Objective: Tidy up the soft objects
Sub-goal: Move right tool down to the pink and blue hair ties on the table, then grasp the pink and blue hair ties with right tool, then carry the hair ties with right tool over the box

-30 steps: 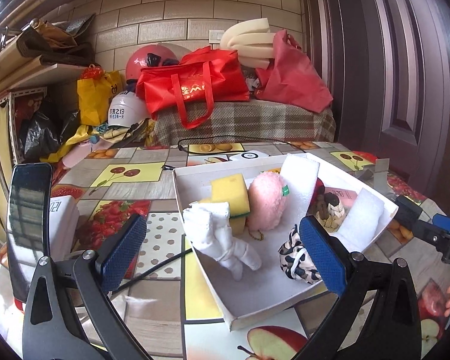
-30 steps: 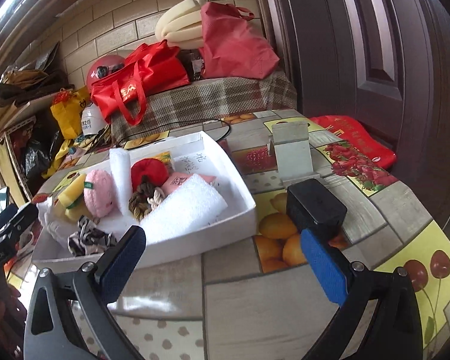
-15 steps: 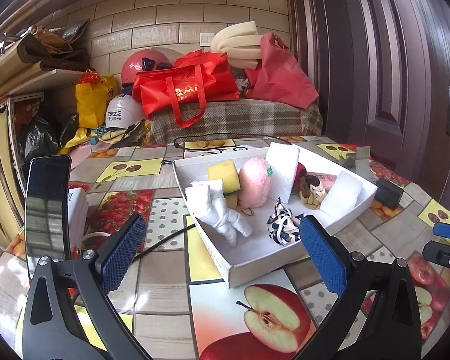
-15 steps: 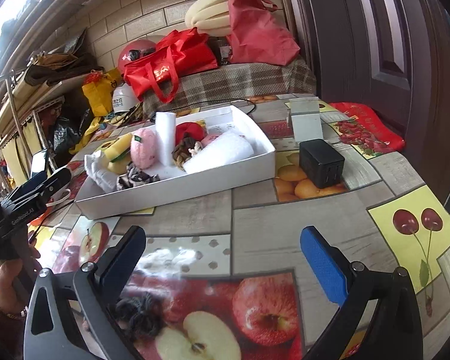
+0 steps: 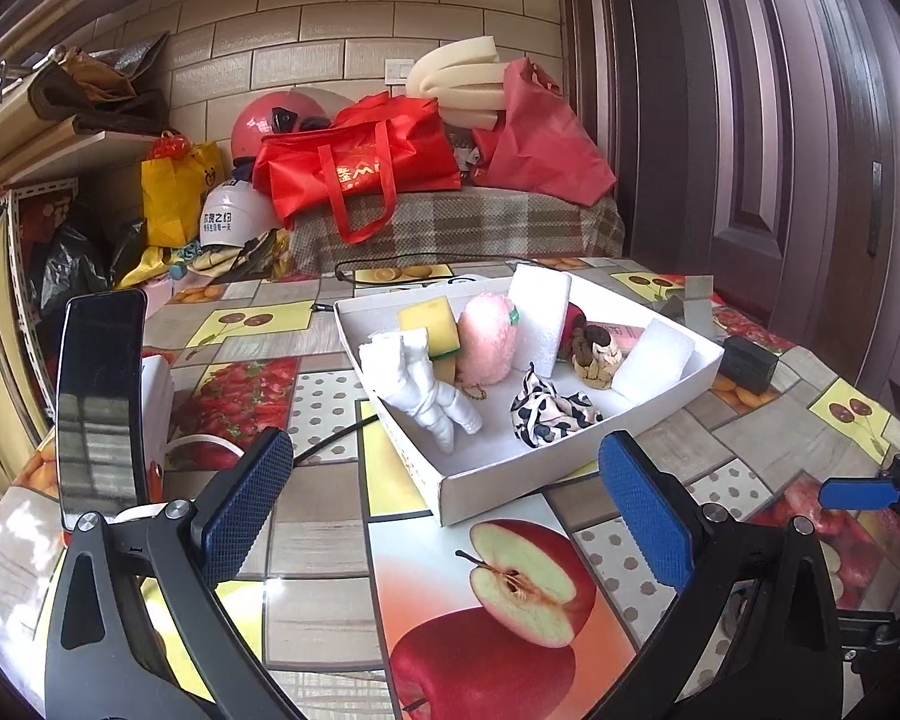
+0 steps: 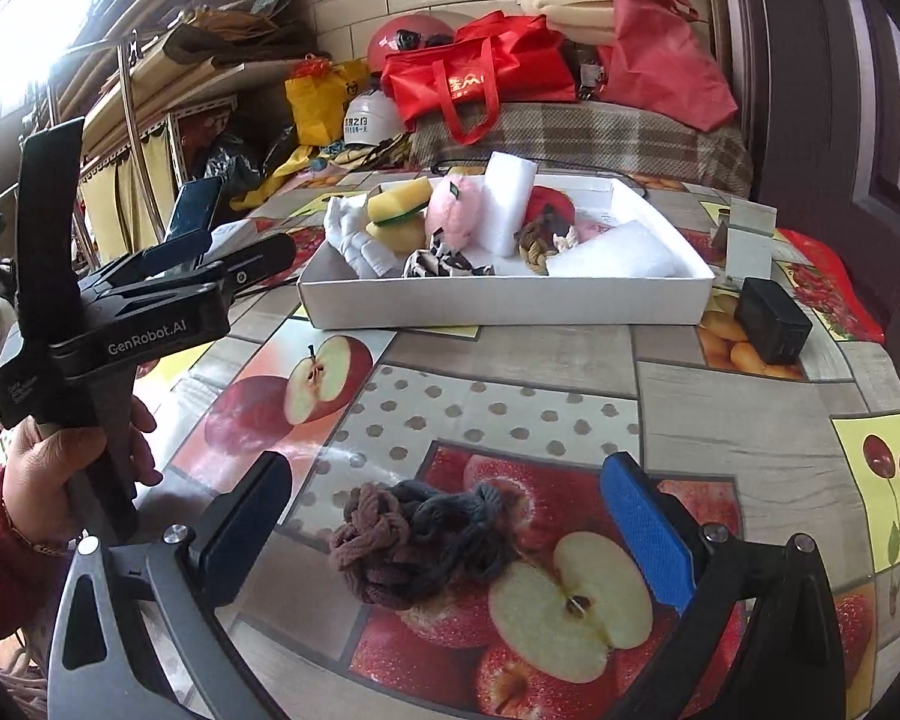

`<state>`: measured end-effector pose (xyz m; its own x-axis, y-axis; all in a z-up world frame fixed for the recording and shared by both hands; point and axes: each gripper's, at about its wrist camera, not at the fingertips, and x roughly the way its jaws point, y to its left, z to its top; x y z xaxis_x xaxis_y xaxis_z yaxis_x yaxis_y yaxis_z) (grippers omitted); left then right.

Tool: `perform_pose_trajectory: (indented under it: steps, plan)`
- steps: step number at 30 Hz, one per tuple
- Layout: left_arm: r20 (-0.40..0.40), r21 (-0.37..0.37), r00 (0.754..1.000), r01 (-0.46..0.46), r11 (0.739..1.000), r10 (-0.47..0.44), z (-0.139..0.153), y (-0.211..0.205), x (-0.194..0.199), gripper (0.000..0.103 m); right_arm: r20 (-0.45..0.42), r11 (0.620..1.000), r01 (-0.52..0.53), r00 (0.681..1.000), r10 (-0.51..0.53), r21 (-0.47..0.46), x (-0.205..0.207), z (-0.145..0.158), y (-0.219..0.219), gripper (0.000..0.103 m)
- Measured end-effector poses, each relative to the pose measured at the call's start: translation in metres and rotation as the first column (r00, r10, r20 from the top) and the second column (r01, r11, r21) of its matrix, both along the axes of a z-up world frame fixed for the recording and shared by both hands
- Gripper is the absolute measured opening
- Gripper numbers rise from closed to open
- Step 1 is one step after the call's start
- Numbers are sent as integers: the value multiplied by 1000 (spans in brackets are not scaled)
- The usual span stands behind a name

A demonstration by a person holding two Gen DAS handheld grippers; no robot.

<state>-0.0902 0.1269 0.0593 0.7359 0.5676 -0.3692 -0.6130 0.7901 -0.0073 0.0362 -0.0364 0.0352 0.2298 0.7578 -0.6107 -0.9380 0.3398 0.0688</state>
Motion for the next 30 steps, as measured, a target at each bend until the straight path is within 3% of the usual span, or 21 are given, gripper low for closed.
perform_pose_trajectory:
  steps: [4,12,14,17,19,22,25,28,30]
  plan:
    - [1,1,1000,4,1000,-4,0,-3,-2,103,-57,998,-16,998,13,-53,3,-8,6,100]
    - [2,-1,1000,3,1000,-3,0,-4,-3,103,-59,979,-65,997,55,-191,-6,-24,25,57]
    - [3,-1,1000,0,1000,0,0,-3,-3,103,-49,977,-78,996,70,-196,-9,-23,24,54]
    - [3,-4,1000,0,1000,0,0,-4,-4,103,-45,976,-102,994,95,-193,-13,-22,23,34]
    - [3,-2,1000,0,1000,0,0,-3,-4,103,-37,977,-109,994,104,-183,-15,-20,22,30]
    - [3,-2,1000,-1,1000,1,0,-3,-4,103,-7,987,-90,996,90,-130,-17,-12,14,28]
    - [2,-3,1000,-2,1000,2,0,-2,-4,103,65,1000,-21,998,20,10,-18,5,-4,28]
    - [3,-2,1000,-2,1000,2,0,-2,-4,103,149,984,76,984,-101,163,-19,19,-22,28]
    - [6,-1,1000,-2,1000,2,0,-3,-5,103,153,966,141,972,-176,216,-13,24,-25,28]
